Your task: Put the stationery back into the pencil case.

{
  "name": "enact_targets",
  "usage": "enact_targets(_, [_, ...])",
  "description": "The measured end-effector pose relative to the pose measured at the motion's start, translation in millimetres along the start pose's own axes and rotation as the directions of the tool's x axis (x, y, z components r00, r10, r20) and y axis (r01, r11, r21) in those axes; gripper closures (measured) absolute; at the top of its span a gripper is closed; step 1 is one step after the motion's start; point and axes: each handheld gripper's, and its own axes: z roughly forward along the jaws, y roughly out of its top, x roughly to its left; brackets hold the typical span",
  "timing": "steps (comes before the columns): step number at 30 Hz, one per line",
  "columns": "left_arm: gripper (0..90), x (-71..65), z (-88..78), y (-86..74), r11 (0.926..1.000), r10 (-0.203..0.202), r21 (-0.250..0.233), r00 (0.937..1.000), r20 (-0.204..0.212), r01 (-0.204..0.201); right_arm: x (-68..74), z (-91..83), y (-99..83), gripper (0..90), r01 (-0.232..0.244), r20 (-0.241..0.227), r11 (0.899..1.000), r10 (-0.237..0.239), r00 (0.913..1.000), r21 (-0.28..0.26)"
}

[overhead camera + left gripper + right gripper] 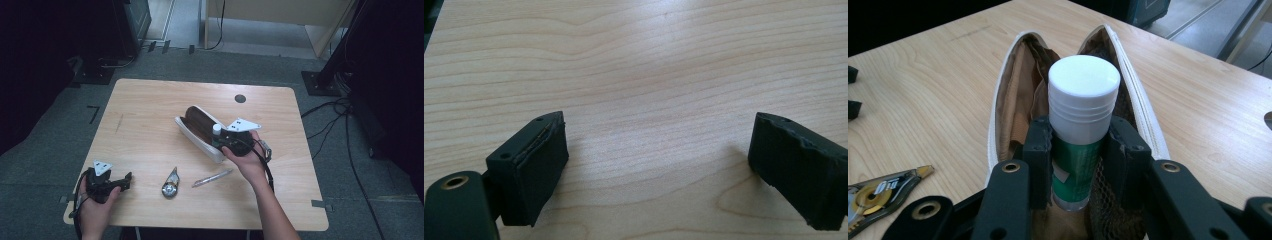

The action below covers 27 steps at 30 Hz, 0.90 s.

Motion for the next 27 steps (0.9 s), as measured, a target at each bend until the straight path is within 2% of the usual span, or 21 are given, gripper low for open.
enact_targets(5, [9.1, 0.0, -0.1, 0.0, 1.0, 0.0, 0.001, 1.0, -0.001, 0.0, -1.7, 7.3, -2.1, 66.4, -0.003, -0.004, 1.0, 0.003, 1.0, 0.02])
enact_targets(10, [9.1, -0.1, 0.0, 0.0, 1.0, 0.001, -0.001, 1.0, 0.001, -0.001, -2.1, 15.0, -5.8, 66.4, 0.001, -0.004, 0.998, 0.0, 1.0, 0.062])
enact_targets(19, [9.1, -0.4, 0.0, 0.0, 1.0, 0.001, -0.001, 1.0, 0.003, -0.001, -1.6, 28.6, -10.5, 66.4, 0.023, -0.018, 0.988, -0.02, 0.9996, 0.153])
enact_targets(27, [9.1, -0.3, 0.0, 0.1, 1.0, 0.006, 0.001, 1.0, 0.006, -0.006, -2.6, 38.6, -15.0, 66.4, 0.01, -0.022, 0.982, -0.006, 0.9997, 0.19])
